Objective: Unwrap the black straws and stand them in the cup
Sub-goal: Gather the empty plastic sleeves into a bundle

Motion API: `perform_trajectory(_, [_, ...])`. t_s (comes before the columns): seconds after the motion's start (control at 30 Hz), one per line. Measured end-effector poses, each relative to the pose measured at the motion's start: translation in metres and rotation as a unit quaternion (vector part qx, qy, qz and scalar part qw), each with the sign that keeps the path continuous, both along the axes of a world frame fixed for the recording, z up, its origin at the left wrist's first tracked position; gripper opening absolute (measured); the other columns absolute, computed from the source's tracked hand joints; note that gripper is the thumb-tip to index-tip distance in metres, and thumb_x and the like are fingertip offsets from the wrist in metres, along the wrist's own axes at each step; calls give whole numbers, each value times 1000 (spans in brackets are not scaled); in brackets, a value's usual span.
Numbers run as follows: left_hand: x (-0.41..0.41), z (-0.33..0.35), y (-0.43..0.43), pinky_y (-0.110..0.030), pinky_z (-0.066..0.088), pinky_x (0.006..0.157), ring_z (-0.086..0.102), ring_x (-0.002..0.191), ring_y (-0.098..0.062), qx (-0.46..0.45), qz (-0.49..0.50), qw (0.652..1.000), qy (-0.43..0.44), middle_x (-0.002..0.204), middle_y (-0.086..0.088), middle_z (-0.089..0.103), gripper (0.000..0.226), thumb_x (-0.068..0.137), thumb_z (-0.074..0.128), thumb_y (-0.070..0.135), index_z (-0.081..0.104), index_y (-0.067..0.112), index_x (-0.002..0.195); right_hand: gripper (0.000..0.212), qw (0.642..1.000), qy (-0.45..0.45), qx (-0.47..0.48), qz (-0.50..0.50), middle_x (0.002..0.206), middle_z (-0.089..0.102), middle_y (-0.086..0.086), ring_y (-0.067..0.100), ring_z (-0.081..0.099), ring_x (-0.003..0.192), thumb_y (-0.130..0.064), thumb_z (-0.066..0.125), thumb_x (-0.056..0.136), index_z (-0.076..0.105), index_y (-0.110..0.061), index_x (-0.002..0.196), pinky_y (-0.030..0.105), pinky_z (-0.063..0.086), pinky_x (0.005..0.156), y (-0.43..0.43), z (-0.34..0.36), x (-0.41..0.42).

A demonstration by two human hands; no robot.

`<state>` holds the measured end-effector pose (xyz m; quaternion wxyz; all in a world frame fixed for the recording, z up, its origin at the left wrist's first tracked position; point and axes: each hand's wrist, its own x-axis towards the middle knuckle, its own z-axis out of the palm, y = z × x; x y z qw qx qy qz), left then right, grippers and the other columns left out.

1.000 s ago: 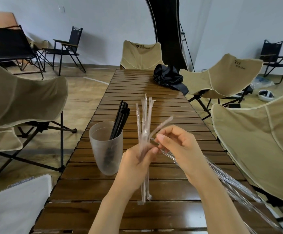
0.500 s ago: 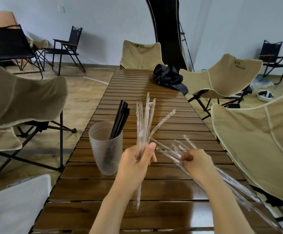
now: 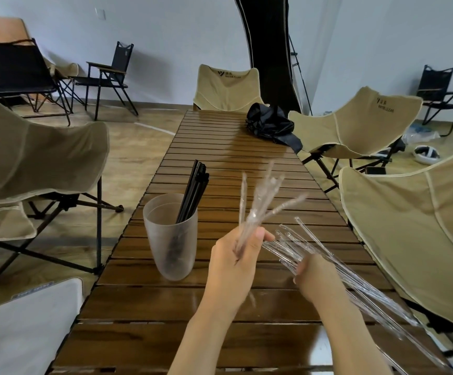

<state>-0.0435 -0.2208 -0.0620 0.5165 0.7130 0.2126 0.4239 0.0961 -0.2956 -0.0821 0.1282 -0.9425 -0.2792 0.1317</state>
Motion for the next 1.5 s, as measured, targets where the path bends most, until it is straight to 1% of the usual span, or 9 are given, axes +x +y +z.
perform_trajectory(0.13, [1,-1,-2,-12,40,44,38,41,-10,-28,-11,1000,-9,44,3,39,37,85,42,58,68,32,80,15,1000,9,14,-6,96,63,8,24,55,81,-4,54,89,59,-11,102,31,49,72,2,-4,-2])
perform_trajectory(0.3, [1,-3,0,-20,40,52,43,48,-11,-13,-9,1000,11,53,5,44,36,85,38,59,62,33,79,21,1000,6,16,-14,85,53,3,24,53,78,1,48,89,57,-14,101,32,47,69,6,-12,-4])
perform_trajectory(0.4, [2,-4,3,-5,43,65,59,73,-19,-3,1,999,39,67,6,59,30,85,41,56,59,32,81,21,999,16,24,-17,81,51,1,23,54,77,0,51,89,58,-16,101,31,49,71,8,-15,-5])
perform_trajectory(0.57, [2,-6,7,-9,46,66,62,74,-21,-12,1,999,48,72,9,63,18,92,49,40,62,28,94,15,990,88,114,-7,91,65,4,18,59,80,-6,60,89,67,-17,95,25,45,68,15,-13,-2])
perform_trajectory(0.73, [1,-5,7,-9,49,64,63,72,-7,-18,10,998,55,74,10,65,9,92,53,33,62,31,94,17,957,135,253,29,78,64,-1,10,56,71,-5,62,87,73,-18,87,17,35,54,18,1,-7])
perform_trajectory(0.9, [-1,-5,10,-7,48,76,64,90,-6,-13,10,999,48,88,8,69,15,90,52,36,65,30,95,13,917,166,358,60,79,65,-4,10,59,76,-7,65,87,70,-19,83,19,41,65,20,17,-16])
perform_trajectory(1.1, [-1,-9,11,-12,47,65,60,80,-18,-29,20,999,40,81,0,66,16,92,49,38,63,30,95,18,860,188,472,56,69,65,-11,-5,55,57,-10,65,87,66,-28,90,14,42,56,18,34,-21])
perform_trajectory(1.2, [-1,-10,11,-10,45,59,57,74,-18,-27,18,999,38,76,-1,61,26,88,45,46,62,29,96,19,819,229,524,55,66,61,-9,3,52,57,-5,63,87,67,-22,95,18,46,56,17,42,-21])
perform_trajectory(1.5, [-2,-12,10,-7,46,83,61,103,3,-41,-48,996,70,108,17,66,49,84,46,55,54,33,127,18,729,323,593,112,70,61,-1,10,53,63,-6,62,85,72,-15,97,23,49,64,9,59,-19])
